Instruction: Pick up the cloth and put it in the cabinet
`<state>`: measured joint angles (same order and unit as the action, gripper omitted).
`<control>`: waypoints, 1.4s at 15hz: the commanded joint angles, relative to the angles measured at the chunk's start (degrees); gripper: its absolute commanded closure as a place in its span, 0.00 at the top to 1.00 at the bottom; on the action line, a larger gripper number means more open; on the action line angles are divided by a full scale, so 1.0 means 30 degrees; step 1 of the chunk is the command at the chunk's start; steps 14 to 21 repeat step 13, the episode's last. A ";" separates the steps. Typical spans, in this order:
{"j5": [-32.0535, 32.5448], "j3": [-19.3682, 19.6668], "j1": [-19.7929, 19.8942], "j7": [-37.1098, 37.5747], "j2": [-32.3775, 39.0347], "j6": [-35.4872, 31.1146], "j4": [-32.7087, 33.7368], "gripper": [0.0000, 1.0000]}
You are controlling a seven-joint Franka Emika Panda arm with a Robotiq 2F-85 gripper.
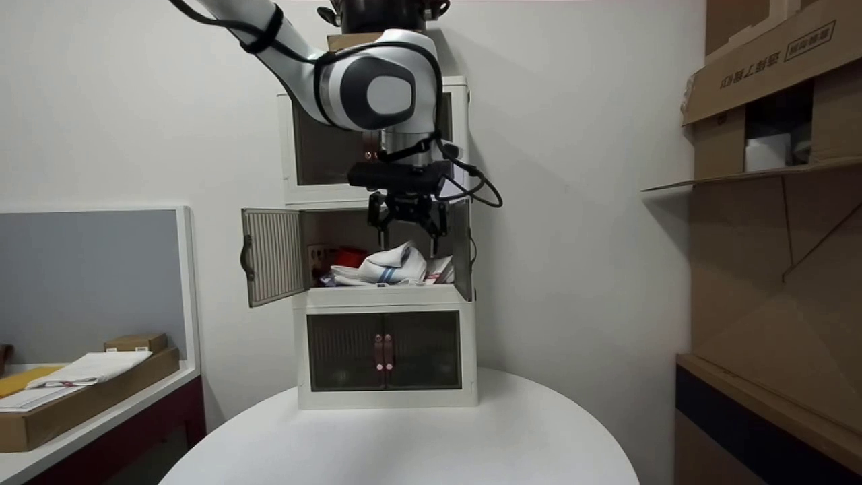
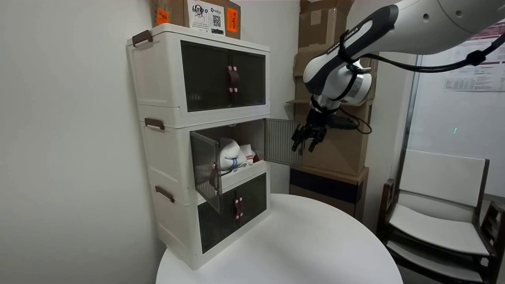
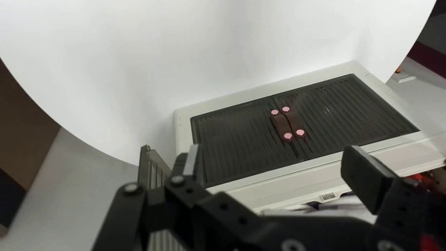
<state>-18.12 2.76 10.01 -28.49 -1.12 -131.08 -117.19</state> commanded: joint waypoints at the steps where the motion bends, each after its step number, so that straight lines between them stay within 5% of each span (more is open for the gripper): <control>1: -0.0137 0.0660 -0.0477 0.0914 -0.2418 -0.0496 -0.2240 1.00; 6: 0.0159 0.1242 -0.1019 0.0576 -0.4046 0.0622 -0.3153 1.00; 21: 0.0159 0.1513 -0.1313 0.0635 -0.3705 0.0433 -0.2921 1.00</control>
